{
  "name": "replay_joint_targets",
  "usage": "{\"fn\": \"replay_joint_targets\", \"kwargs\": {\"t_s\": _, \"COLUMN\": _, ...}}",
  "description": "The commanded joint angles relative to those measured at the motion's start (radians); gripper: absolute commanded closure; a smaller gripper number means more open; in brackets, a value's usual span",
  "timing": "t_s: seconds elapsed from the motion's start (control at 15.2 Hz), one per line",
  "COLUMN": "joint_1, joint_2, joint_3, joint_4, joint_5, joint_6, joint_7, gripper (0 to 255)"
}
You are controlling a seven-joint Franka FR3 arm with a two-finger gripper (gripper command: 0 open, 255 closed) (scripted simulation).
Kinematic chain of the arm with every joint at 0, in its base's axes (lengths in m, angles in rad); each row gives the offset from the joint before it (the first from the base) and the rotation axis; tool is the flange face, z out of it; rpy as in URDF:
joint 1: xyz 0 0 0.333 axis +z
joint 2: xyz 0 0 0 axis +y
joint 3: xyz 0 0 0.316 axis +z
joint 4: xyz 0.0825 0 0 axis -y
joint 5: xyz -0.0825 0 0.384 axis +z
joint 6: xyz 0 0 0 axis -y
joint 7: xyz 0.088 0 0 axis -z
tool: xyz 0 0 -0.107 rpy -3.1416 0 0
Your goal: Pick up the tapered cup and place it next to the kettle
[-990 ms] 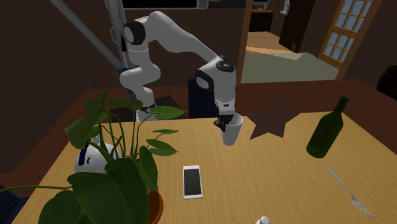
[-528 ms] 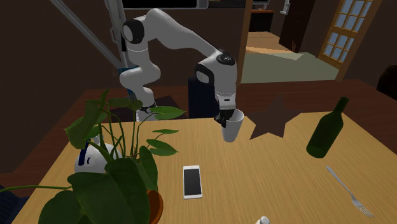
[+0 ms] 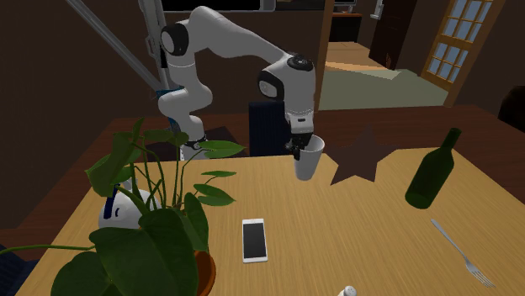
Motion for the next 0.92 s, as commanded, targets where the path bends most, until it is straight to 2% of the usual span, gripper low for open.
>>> {"fn": "replay_joint_targets", "kwargs": {"t_s": 0.0, "joint_1": 0.0, "joint_2": -0.01, "joint_3": 0.0, "joint_4": 0.018, "joint_5": 0.001, "joint_6": -0.028, "joint_7": 0.003, "gripper": 255}}
{"fn": "replay_joint_targets", "kwargs": {"t_s": 0.86, "joint_1": -0.002, "joint_2": -0.032, "joint_3": 0.001, "joint_4": 0.164, "joint_5": 0.0, "joint_6": -0.195, "joint_7": 0.021, "gripper": 255}}
